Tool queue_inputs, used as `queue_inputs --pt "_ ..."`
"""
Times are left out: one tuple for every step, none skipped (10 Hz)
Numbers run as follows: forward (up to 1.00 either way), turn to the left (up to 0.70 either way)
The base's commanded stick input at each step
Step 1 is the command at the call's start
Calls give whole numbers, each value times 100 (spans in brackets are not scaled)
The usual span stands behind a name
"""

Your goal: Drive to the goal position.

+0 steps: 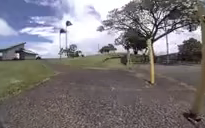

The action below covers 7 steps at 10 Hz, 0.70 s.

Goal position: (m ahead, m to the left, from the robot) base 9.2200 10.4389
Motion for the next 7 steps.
queue_inputs --pt "70 35" --pt "70 35" --pt "70 34" --pt "70 32" --pt "70 13" --pt "70 0" --pt "70 0"
